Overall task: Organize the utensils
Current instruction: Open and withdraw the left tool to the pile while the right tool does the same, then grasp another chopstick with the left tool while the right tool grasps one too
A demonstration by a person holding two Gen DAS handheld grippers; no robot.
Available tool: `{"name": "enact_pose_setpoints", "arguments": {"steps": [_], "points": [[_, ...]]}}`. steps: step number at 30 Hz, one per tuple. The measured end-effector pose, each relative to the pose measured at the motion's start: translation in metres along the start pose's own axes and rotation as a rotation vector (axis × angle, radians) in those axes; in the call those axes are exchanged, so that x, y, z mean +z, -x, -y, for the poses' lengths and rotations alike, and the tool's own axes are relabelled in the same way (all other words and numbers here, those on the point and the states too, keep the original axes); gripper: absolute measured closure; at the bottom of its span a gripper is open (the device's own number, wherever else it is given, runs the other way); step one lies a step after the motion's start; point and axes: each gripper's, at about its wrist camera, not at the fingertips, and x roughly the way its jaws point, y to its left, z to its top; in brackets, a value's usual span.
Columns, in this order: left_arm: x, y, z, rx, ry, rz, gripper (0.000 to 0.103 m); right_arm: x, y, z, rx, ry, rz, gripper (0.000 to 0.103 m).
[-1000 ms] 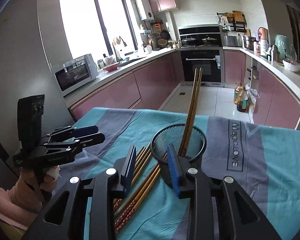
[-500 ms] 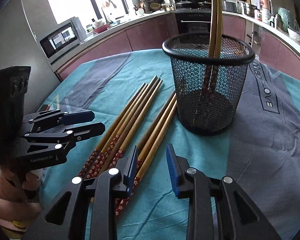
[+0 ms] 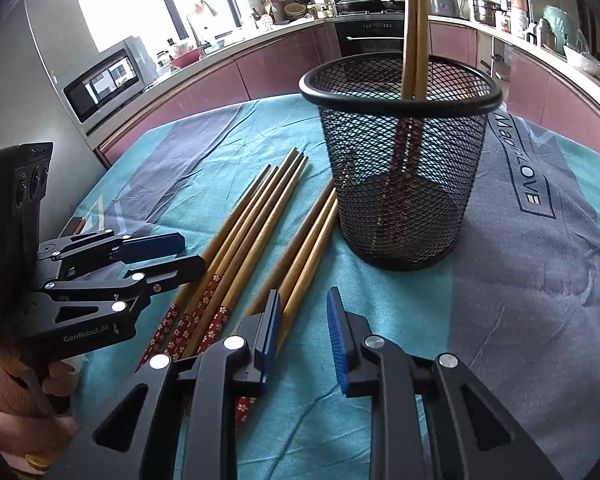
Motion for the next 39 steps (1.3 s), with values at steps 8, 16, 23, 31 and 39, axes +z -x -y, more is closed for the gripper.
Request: {"name": "enact_pose_setpoints", "arguments": {"steps": [8,16,23,31,39], "points": [[0.007,-0.008,0.003,0.023,-0.018,-0.012,0.067,0.005,-0.009,-0.001,-0.021,0.007,-0.002,0.086],[0.015,-0.016,0.0,0.013,0.013,-0.02,0.086,0.012,-0.016,-0.002,-0.012,-0.013,0.004,0.092],[0.013,-0.014,-0.003,-0.008,0.062,-0.011,0.095,0.01,-0.011,0.006,0.018,-0.052,0.008,0.095],[0.011,0.0,-0.002,-0.034,0.074,0.018,0.095,0.008,0.0,0.004,0.034,-0.041,0.024,0.097],[0.011,0.019,0.0,-0.089,0.081,0.047,0.095,0.008,0.013,-0.001,0.073,-0.02,0.053,0.097]]}}
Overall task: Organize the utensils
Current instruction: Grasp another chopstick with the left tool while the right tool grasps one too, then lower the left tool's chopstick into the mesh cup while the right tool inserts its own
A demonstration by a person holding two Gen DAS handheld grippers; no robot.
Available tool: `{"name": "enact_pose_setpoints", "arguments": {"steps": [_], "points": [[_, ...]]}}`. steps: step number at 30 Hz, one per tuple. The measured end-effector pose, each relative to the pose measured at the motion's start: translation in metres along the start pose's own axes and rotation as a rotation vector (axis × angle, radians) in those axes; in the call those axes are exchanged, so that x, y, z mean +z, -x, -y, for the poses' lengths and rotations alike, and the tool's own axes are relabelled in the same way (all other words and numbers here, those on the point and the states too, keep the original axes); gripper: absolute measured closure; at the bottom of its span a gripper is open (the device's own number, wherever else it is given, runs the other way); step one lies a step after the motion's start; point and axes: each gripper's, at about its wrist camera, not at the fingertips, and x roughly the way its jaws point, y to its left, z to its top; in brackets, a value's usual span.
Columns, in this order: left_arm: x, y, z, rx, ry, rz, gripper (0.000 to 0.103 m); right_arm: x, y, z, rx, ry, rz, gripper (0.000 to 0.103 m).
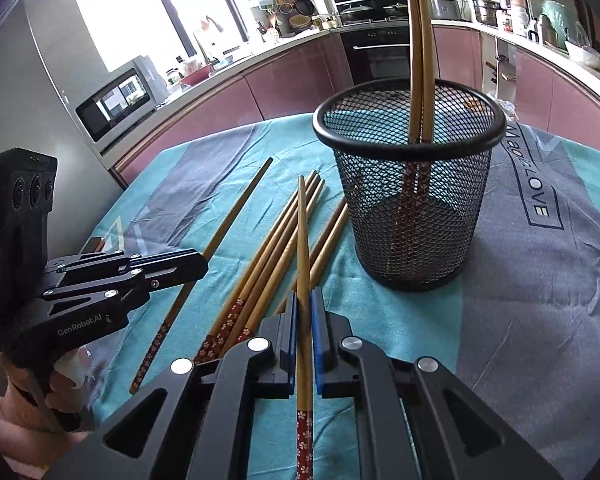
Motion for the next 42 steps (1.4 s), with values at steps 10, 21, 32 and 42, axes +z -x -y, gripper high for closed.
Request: {"name": "enact_pose_setpoints", "arguments": {"steps": [10,21,32,42], "points": [[0.012,0.037,0.014,-0.118,-0.021,0.067,0.095,0.008,0.036,-0.007,0.033,0.033,0.086,0.097],[0.028,0.085,0.027,-0.216,-0.039,0.173,0.095,0.019,0.072,0.002,0.052,0.026,0.187,0.097],[0.074,0.107,0.048,-0.217,-0.075,0.297,0.095,0.048,0.107,0.012,0.034,0.044,0.31,0.097],[0.117,0.115,0.07,-0.211,-0.112,0.367,0.095,0.09,0.141,0.02,-0.007,0.079,0.432,0.097]]}}
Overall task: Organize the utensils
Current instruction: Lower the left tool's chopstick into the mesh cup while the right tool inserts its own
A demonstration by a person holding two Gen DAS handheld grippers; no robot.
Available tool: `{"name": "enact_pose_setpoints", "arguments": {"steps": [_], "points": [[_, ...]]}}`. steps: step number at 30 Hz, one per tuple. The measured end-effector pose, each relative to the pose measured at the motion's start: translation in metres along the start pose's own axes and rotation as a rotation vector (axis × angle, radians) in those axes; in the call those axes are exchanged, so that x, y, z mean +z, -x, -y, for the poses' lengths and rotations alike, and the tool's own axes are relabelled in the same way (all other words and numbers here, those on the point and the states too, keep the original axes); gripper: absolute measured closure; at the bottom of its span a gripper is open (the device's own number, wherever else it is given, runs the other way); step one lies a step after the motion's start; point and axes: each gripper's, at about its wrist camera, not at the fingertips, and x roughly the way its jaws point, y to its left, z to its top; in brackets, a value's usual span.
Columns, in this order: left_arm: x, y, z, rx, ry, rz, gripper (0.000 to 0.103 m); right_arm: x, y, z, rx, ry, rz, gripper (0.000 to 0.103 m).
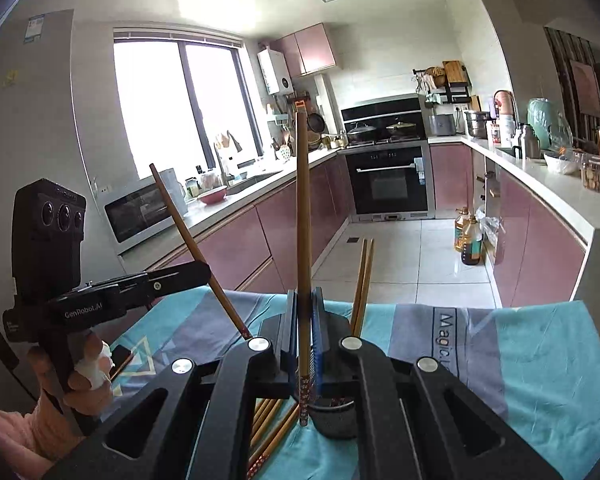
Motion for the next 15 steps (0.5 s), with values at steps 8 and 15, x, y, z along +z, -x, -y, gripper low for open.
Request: {"name": "enact_pose_setpoints", "arguments": {"steps": [8,15], "points": [[0.007,-0.025,0.013,0.026,-0.055,-0.051,0.095,0.008,-0.02,0.015,-0.031,-0.013,-0.002,0.097],[-0.012,-0.053,0.017,0.024,-0.097,-0.173,0.095,-0.009,-0.048,0.021,-0.038,-0.023,-0.114,0.097]]}}
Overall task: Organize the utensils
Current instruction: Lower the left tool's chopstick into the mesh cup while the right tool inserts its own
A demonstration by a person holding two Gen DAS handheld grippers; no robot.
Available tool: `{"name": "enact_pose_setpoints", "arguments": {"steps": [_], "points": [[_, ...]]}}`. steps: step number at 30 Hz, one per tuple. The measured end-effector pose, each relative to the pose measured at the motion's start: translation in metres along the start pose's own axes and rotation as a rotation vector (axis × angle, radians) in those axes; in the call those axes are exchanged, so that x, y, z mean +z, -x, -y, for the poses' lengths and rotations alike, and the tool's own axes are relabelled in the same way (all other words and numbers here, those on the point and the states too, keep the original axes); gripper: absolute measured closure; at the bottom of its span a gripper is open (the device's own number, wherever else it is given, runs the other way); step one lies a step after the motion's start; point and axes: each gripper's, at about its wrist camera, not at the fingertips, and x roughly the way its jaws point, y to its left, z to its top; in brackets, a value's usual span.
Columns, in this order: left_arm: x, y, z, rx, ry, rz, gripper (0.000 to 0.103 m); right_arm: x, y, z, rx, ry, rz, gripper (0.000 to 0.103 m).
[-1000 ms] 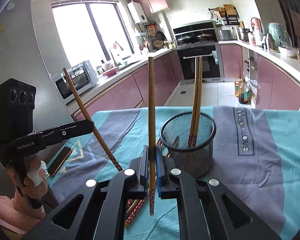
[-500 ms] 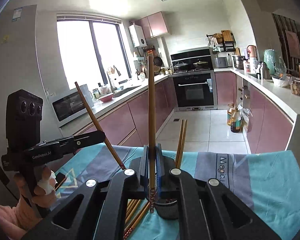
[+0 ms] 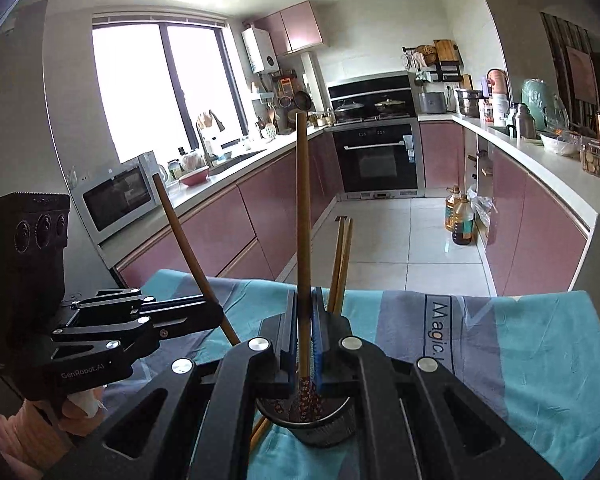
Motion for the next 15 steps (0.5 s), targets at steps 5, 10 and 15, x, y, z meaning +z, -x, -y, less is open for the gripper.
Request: {"name": "enact_pose_setpoints", "arguments": {"steps": [5,10,15], "points": [[-0.01,-0.022,-0.003,-0.003,-0.02,-0.073,0.095,-0.009,-0.019,0.006,-0.003,-0.02,-0.085,0.097],[-0.012,-0.04,-0.01,-0.006,-0.011,-0.117,0.095,-0.014,-0.031,0.009,-0.008,-0.039,-0.126,0.097],[-0.01,-0.05,-0.019,0.006,0.0,-0.126,0.095,-0.016,-0.04,0.011,-0.019,-0.055,-0.143,0.097]]}}
